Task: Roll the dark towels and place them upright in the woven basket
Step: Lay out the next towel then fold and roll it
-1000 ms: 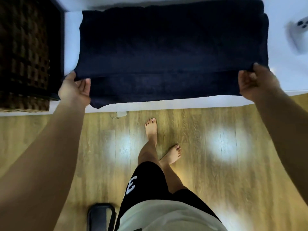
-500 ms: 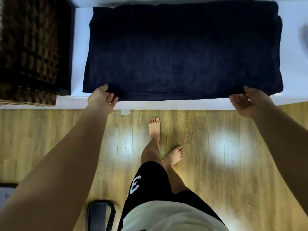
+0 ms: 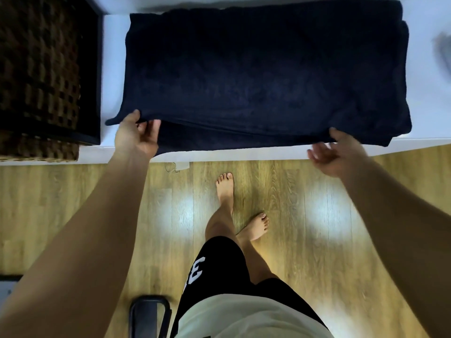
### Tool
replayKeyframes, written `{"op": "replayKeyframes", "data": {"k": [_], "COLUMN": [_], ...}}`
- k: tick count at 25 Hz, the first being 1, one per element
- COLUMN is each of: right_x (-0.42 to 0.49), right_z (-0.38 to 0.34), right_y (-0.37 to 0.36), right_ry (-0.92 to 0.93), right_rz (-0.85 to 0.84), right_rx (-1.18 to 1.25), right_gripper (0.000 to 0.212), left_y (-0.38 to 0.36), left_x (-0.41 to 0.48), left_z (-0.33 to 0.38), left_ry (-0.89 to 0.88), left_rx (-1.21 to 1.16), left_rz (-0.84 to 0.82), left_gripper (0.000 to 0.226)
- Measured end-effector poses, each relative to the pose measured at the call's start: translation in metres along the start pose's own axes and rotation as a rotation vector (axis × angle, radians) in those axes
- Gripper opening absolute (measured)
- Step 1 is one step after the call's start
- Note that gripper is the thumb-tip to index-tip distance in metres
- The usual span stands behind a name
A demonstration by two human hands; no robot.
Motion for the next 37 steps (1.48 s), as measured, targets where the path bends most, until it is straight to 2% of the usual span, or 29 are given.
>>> {"op": "replayKeyframes", "data": {"k": [3,5,8,10,13,17,19,21,24,26,29,30,32,34,35,37], "right_x": [-0.014,-0.018,-0.010,-0.003,0.001,-0.006,-0.003,0.011,0.024,0.025,0.023,0.023,0.026,0.037,0.042,0.051], "right_z": [0.037,0.044,0.021,-0.008,-0.065,-0.120,-0.114,-0.094,-0.084,-0.090,-0.100,-0.098,-0.084,-0.071,-0.068,-0.068], "right_y": [-0.036,-0.053,-0.043,-0.017,0.017,0.035,0.046,0.067,0.084,0.083,0.077,0.073,0.063,0.062,0.063,0.067], "right_ry": [-0.055,-0.037,0.039,0.093,0.161,0.342,0.352,0.299,0.270,0.290,0.344,0.326,0.263,0.247,0.251,0.273], "right_rz": [-0.191,-0.246,-0.143,-0.050,0.088,0.093,0.141,0.206,0.231,0.240,0.214,0.186,0.143,0.146,0.143,0.165], "right_rx": [0.025,0.082,0.184,0.228,0.214,0.267,0.256,0.117,-0.033,-0.049,0.002,0.027,0.070,0.091,0.123,0.179], "right_gripper": [0.046,0.039,0.023,0.021,0.019,0.010,0.013,0.011,0.021,0.025,0.018,0.020,0.024,0.024,0.024,0.025], "left_y": [-0.001,0.005,0.017,0.028,0.038,0.033,0.037,0.041,0.048,0.050,0.052,0.052,0.048,0.045,0.046,0.051], "left_x": [-0.002,0.005,0.026,0.043,0.064,0.061,0.059,0.060,0.062,0.063,0.062,0.062,0.062,0.061,0.062,0.063], "left_z": [0.010,0.014,0.013,0.007,0.008,0.031,0.042,0.044,0.043,0.050,0.053,0.050,0.039,0.027,0.023,0.025], "left_ry": [-0.038,-0.056,-0.037,-0.002,0.045,-0.084,-0.175,-0.196,-0.247,-0.344,-0.377,-0.305,-0.070,0.026,0.000,-0.169], "left_rx": [0.027,0.087,0.170,0.213,0.204,0.138,0.154,0.315,0.609,0.688,0.560,0.493,0.370,0.357,0.373,0.455], "left_rz": [-0.050,-0.033,-0.007,0.025,0.024,-0.083,-0.101,-0.089,-0.075,-0.099,-0.117,-0.077,-0.053,-0.045,-0.032,-0.008], "left_gripper": [0.011,0.016,0.027,0.022,0.028,0.035,0.040,0.043,0.021,0.017,0.014,0.013,0.027,0.035,0.036,0.036]}}
Point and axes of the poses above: each hand's wrist, its own x-axis towards the middle knuckle, its own y-axis out of the back of the hand, z = x × y, the point moved 2 cm from there along x, towards the middle knuckle, and after that the axes turned 2 degrees about -x, right-handed, at the moved point
